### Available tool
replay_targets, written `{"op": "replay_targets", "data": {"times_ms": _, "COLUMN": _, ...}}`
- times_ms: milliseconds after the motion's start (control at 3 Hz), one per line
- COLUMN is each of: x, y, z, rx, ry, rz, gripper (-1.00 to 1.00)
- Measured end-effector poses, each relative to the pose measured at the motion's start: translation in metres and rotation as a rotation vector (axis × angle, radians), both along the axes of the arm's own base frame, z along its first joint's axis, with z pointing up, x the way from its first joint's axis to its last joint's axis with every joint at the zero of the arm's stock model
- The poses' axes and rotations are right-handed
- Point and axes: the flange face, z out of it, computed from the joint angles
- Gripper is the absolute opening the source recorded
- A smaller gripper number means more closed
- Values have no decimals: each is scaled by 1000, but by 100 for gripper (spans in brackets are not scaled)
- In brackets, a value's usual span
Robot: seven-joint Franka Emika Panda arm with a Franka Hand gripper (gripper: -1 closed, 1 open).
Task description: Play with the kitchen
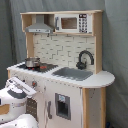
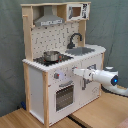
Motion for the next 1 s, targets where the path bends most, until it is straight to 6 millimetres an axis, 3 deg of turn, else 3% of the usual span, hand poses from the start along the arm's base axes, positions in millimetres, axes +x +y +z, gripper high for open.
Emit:
{"op": "replay_targets", "data": {"times_ms": 333, "x": -20, "y": -12, "z": -1, "rx": 30, "ry": 5, "rz": -22, "gripper": 100}}
{"op": "replay_targets", "data": {"times_ms": 667, "x": -35, "y": -9, "z": 24, "rx": 39, "ry": -21, "rz": -35, "gripper": 100}}
{"op": "replay_targets", "data": {"times_ms": 1000, "x": -34, "y": -17, "z": 68, "rx": 48, "ry": -70, "rz": -51, "gripper": 100}}
